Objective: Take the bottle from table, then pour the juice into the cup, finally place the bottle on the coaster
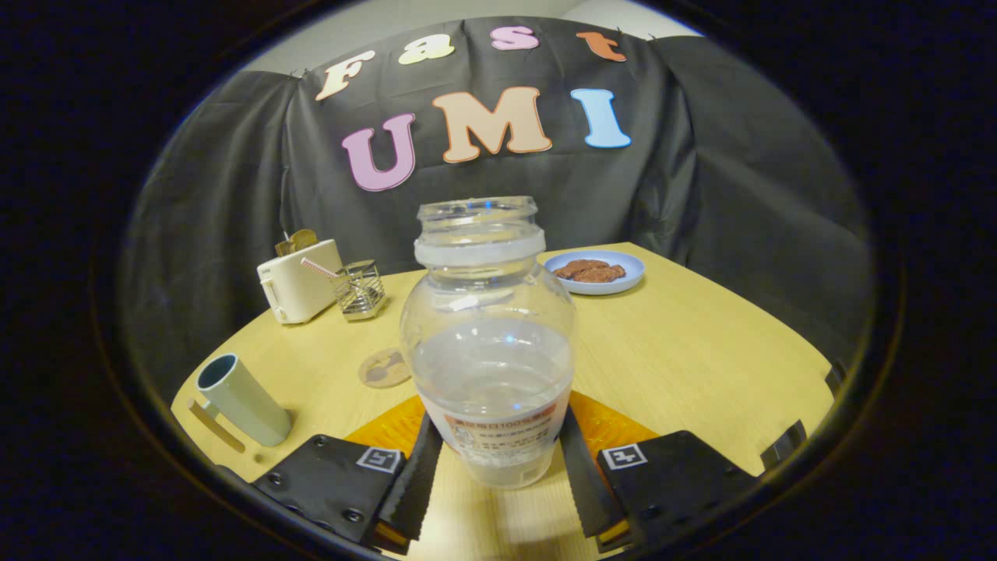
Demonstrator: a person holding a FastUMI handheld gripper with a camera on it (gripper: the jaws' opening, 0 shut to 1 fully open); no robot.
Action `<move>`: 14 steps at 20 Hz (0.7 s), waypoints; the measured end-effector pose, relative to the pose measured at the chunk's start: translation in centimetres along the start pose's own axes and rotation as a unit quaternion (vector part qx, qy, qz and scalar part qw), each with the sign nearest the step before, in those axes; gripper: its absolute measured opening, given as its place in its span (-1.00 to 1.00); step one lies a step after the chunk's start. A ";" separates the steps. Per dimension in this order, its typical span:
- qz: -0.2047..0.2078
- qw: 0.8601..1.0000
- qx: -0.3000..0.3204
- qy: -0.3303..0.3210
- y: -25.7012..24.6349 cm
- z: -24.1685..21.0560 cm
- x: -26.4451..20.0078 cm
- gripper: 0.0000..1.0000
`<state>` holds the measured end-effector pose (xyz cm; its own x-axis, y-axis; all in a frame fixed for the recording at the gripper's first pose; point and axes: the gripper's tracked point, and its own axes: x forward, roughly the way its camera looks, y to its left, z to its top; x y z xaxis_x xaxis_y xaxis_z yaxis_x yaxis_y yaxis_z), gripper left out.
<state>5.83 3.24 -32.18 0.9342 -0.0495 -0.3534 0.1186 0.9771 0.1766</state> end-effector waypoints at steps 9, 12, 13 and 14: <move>-0.029 0.995 -0.090 -0.040 2.2 3.1 -1.6 0.64; -0.052 0.987 -0.141 -0.055 2.9 4.4 -2.1 0.63; -0.058 0.984 -0.158 -0.064 3.2 5.0 -2.3 0.63; -0.065 0.980 -0.176 -0.074 3.6 5.6 -2.5 0.63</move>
<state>5.80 5.72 -25.56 0.9604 -0.1828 -0.2102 0.1415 0.9701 -0.1971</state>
